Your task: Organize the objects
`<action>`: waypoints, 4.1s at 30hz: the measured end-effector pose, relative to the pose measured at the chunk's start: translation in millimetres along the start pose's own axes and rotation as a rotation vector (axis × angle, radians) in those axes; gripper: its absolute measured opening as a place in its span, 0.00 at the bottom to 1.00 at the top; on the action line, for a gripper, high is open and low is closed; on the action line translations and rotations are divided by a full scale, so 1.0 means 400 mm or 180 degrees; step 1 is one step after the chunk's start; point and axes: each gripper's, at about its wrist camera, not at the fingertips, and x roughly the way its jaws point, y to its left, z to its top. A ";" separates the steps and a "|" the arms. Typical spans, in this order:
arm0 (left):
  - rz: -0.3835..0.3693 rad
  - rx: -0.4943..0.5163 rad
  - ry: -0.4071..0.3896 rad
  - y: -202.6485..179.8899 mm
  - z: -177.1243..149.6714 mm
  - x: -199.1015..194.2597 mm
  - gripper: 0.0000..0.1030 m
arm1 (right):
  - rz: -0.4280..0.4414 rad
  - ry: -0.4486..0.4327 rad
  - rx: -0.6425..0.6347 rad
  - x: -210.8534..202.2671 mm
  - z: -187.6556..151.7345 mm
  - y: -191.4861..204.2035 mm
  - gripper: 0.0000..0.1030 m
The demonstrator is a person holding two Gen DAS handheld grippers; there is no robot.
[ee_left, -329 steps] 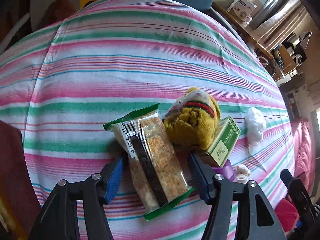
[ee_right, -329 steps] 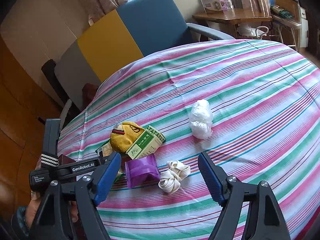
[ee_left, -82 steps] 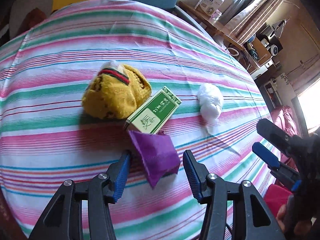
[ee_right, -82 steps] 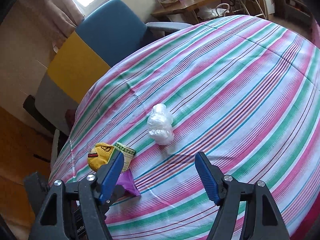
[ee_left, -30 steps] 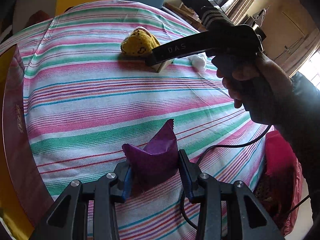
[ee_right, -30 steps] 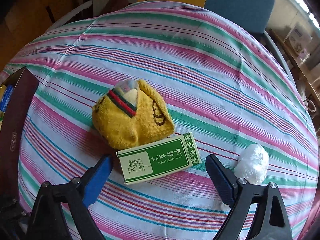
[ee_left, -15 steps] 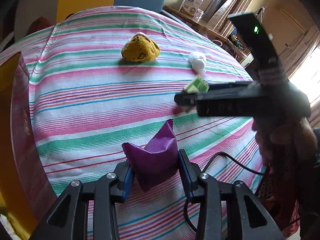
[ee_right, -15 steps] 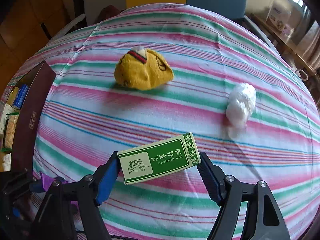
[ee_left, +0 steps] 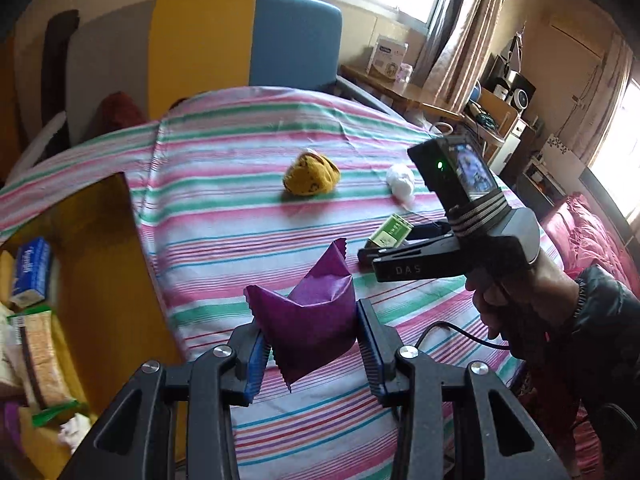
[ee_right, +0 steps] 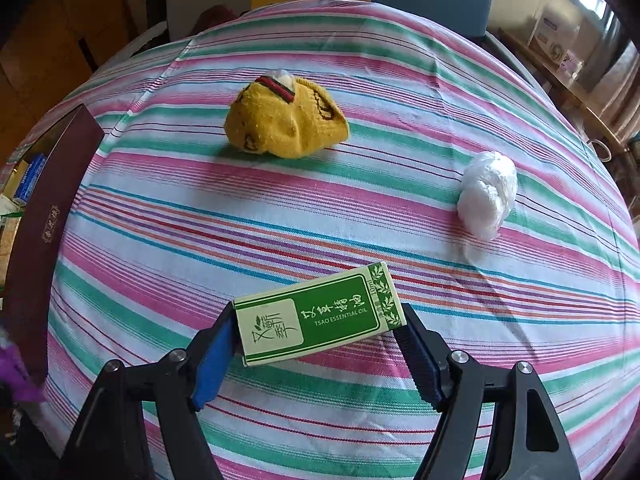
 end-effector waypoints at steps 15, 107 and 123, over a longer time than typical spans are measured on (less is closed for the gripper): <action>0.0231 -0.0248 -0.0234 0.098 -0.040 -0.111 0.39 | -0.0030 -0.0016 0.0071 -0.007 -0.014 -0.008 0.74; 0.0326 -0.0939 0.0037 0.303 -0.162 -0.125 0.39 | 0.0442 -0.0173 0.0735 -0.018 0.012 -0.079 0.39; 0.0376 -0.1271 0.0028 0.407 -0.124 -0.127 0.39 | -0.0112 -0.0141 0.0128 -0.001 0.020 -0.013 0.29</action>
